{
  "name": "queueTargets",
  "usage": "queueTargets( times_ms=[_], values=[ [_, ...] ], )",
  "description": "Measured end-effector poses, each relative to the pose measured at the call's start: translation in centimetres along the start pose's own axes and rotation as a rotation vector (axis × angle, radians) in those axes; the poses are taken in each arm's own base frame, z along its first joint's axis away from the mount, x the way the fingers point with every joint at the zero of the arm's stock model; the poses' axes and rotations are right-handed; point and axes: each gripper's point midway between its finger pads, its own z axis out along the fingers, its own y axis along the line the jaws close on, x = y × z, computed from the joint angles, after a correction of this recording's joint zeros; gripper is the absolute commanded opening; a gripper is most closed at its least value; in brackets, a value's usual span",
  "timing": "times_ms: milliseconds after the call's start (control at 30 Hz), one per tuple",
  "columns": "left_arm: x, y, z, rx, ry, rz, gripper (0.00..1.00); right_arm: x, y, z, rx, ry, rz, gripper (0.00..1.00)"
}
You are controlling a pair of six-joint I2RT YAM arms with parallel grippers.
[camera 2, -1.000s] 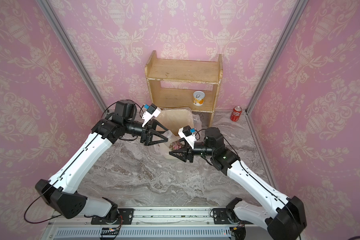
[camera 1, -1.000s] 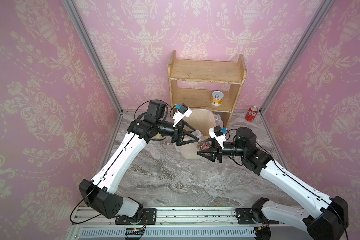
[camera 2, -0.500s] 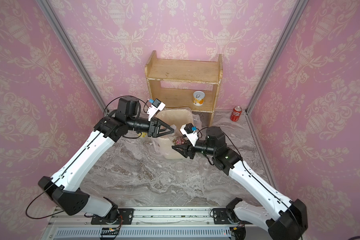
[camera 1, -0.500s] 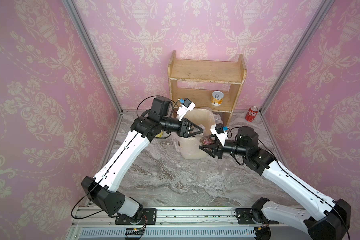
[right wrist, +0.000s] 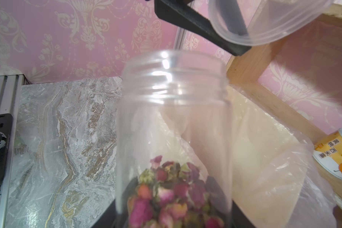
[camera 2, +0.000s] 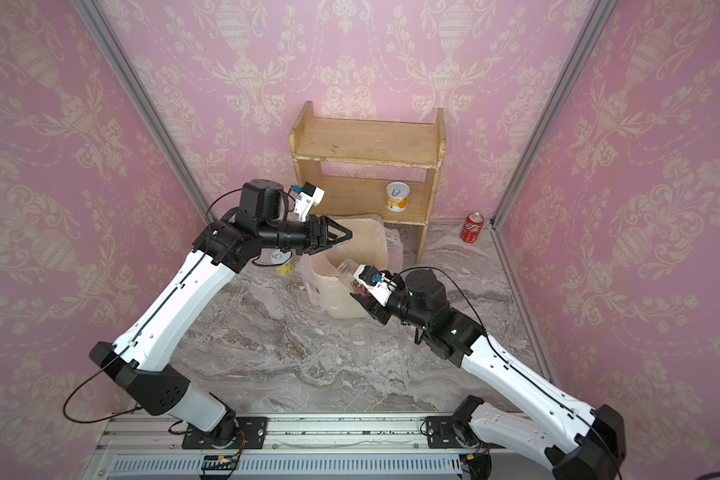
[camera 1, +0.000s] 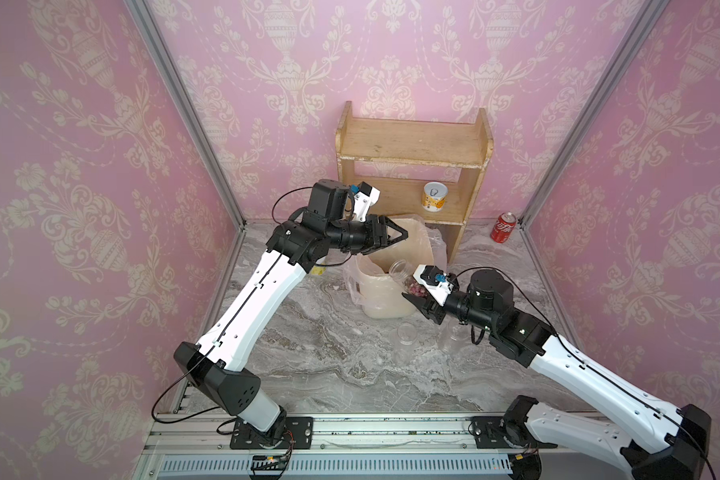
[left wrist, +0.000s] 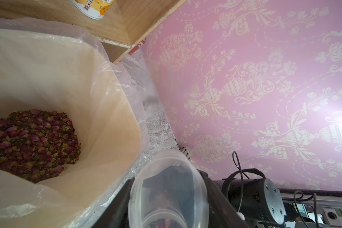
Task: Empty the moldy dried flower tea in the jars
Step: Unscrew the lid from the jar, then place the lid at the center of the board.
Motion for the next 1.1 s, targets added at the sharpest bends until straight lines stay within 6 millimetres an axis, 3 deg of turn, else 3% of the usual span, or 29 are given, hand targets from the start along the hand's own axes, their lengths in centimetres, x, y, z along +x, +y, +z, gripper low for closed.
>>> queueTargets(
  times_ms=[167, 300, 467, 633, 900, 1100],
  values=[
    [-0.6, 1.0, -0.5, -0.068, -0.054, 0.057, 0.41, -0.4, -0.3, -0.7, 0.025, -0.014, -0.004, 0.07],
    [-0.1, 2.5, -2.1, -0.165, -0.097, 0.157, 0.43, -1.2, -0.6, -1.7, 0.043, -0.043, -0.009, 0.08],
    [2.5, 4.0, -5.4, -0.246, -0.139, 0.279, 0.45, -1.8, -0.7, -2.7, 0.050, -0.062, -0.012, 0.09],
    [5.7, 6.3, -8.1, -0.315, -0.169, 0.362, 0.49, -0.9, -0.5, -2.8, 0.044, -0.022, -0.006, 0.09],
    [10.0, 12.6, -8.2, -0.466, -0.120, 0.340, 0.47, -1.0, -0.5, -3.1, 0.037, -0.001, -0.002, 0.10],
    [13.2, 16.6, -6.4, -0.554, -0.069, 0.310, 0.47, -1.1, -0.5, -3.1, 0.037, 0.001, -0.002, 0.10]
  ],
)
